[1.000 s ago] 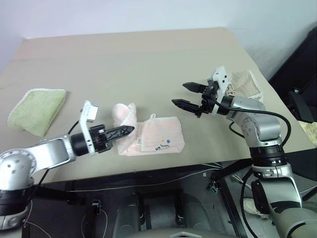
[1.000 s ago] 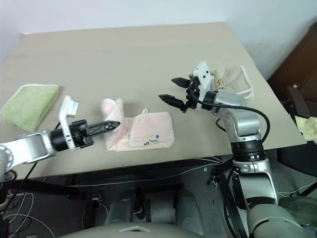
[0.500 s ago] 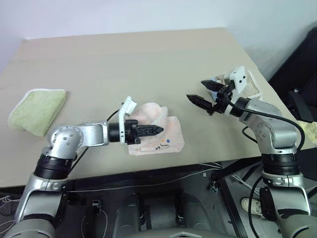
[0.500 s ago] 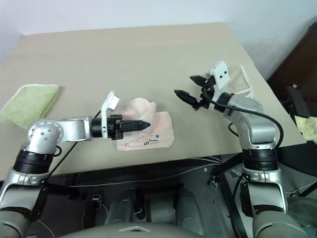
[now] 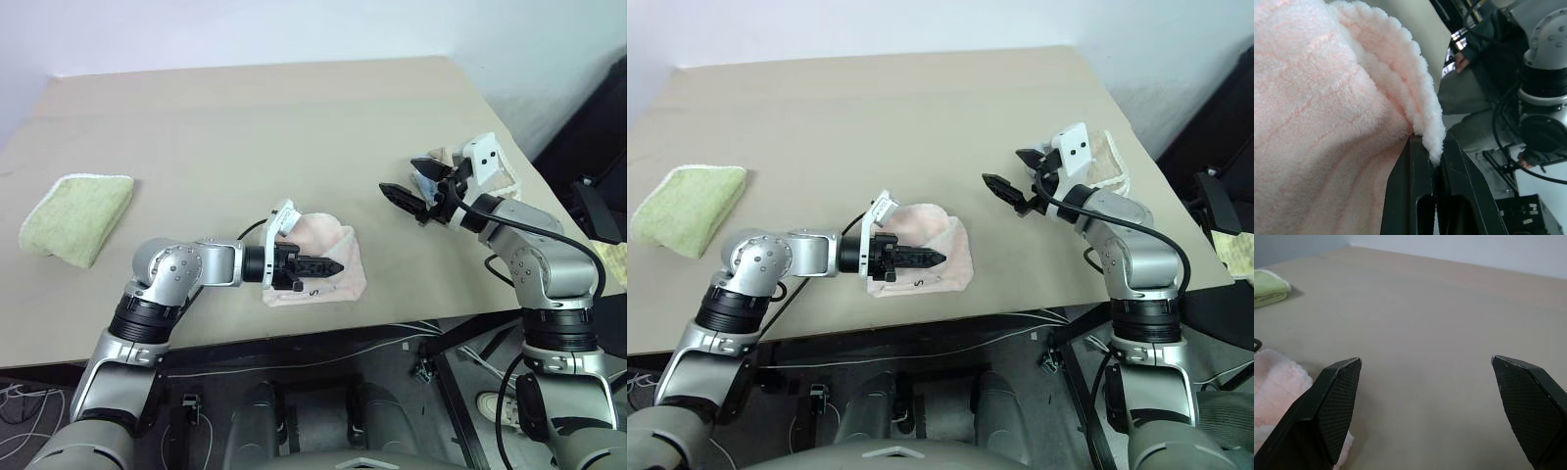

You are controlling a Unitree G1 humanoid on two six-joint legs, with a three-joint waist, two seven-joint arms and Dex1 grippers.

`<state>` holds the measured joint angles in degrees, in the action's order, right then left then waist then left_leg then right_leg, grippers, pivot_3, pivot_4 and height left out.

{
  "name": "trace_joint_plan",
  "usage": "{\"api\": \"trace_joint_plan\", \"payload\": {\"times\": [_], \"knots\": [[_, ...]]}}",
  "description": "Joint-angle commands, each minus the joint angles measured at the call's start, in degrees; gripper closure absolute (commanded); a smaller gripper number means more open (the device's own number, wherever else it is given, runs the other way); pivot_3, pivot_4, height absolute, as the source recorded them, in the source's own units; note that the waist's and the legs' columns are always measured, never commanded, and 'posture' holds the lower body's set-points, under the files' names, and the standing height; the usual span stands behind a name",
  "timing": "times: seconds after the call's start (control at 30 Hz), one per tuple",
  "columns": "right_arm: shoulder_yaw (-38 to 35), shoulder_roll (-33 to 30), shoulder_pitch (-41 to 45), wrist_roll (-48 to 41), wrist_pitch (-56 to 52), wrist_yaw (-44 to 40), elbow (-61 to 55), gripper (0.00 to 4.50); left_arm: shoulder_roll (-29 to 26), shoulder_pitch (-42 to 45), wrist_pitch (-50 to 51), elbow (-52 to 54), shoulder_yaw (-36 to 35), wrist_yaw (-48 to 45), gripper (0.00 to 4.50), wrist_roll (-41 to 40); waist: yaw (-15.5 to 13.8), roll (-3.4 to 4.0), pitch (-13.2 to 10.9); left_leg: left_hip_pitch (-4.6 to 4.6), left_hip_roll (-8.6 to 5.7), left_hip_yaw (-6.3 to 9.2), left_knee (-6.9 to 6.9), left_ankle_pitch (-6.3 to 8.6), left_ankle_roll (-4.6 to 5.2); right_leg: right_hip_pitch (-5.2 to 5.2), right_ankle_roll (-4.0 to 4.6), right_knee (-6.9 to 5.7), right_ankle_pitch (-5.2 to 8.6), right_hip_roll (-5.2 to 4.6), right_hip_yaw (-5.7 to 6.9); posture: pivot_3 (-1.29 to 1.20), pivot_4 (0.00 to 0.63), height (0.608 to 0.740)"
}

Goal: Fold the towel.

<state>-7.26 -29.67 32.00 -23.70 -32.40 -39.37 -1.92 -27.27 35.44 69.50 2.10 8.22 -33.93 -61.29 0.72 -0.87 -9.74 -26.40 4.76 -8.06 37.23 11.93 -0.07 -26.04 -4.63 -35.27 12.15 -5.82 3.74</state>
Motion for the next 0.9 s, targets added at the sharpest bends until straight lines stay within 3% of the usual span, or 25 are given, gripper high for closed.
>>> {"api": "trace_joint_plan", "payload": {"times": [0.03, 0.23, 0.4, 0.57, 0.63, 0.7, 0.83, 0.9], "knots": [[-0.67, 0.52, 1.83, -0.16, 1.44, 0.92, -0.06, 0.00, 0.62, -0.93, -0.41, 2.60, -1.50, -1.56, 3.83, 0.99, 0.00, 0.00, 0.00, 0.00, 0.00, 0.00, 0.00, 0.00, 0.00, 0.00, 0.00, 0.00, 0.00, 0.00, 0.00, 0.00, 0.150, 0.740], [0.67, 1.20, 1.70, 0.40, 1.58, 0.91, 0.36, 0.00, 1.48, -1.32, 0.88, 4.15, -4.27, -2.00, 1.76, -0.14, 0.02, 0.00, 0.00, 0.02, 0.00, 0.02, 0.06, 0.00, 0.00, 0.02, -0.01, -0.08, 0.00, 0.00, 0.00, 0.00, 0.150, 0.740], [1.05, 1.61, 1.79, -0.04, 2.19, 0.36, -0.04, 0.00, -1.82, -2.77, 2.46, 8.16, -4.23, -3.61, 0.02, 0.81, 0.05, 0.00, 0.00, 0.03, 0.00, 0.04, 0.08, 0.00, 0.00, 0.05, -0.01, -0.10, 0.00, 0.00, 0.01, 0.00, 0.150, 0.740], [0.34, 1.29, 2.22, -0.83, 0.99, 0.04, 0.79, 0.00, -8.89, -5.88, 2.87, 14.41, -5.13, -6.59, 0.02, 0.64, 0.22, 0.00, 0.00, 0.07, 0.03, 0.05, 0.07, -0.01, -0.01, 0.03, -0.01, -0.19, 0.01, 0.01, 0.01, 0.00, 0.150, 0.740], [0.16, 1.61, 2.75, -2.47, -0.66, -0.69, 0.33, 0.00, -18.34, -9.99, -1.92, 17.63, -7.95, -13.52, 0.02, 4.00, 0.36, -0.03, -0.02, 0.08, 0.03, 0.06, 0.08, -0.02, -0.03, 0.04, 0.01, -0.21, 0.02, 0.01, 0.01, 0.00, 0.150, 0.740], [0.23, 1.91, 3.21, -3.70, -1.98, -1.14, -0.03, 0.00, -24.41, -12.47, -4.90, 18.33, -11.86, -18.76, 0.02, 4.57, 0.66, -0.01, -0.03, 0.08, 0.07, 0.02, 0.05, -0.02, -0.04, -0.03, 0.06, -0.23, 0.04, 0.02, -0.01, 0.00, 0.150, 0.740], [0.93, 2.09, 3.03, -6.42, -4.42, -3.25, -1.61, 0.00, -31.16, -16.28, -12.04, 17.03, -13.76, -25.62, 0.02, 9.39, -0.05, 0.02, -0.02, 0.07, 0.07, 0.04, 0.01, -0.03, -0.13, -0.07, 0.21, -0.21, 0.13, 0.02, 0.02, 0.00, 0.150, 0.740], [1.63, 3.28, 3.36, -6.04, -3.60, -2.24, -2.47, 0.41, -31.76, -15.61, -14.52, 11.45, -17.48, -27.93, 0.00, 9.39, -0.05, 0.03, -0.03, 0.06, 0.06, -0.01, -0.01, 0.04, -0.22, -0.07, 0.22, -0.12, 0.12, -0.03, 0.00, 0.00, 0.150, 0.740]]}}
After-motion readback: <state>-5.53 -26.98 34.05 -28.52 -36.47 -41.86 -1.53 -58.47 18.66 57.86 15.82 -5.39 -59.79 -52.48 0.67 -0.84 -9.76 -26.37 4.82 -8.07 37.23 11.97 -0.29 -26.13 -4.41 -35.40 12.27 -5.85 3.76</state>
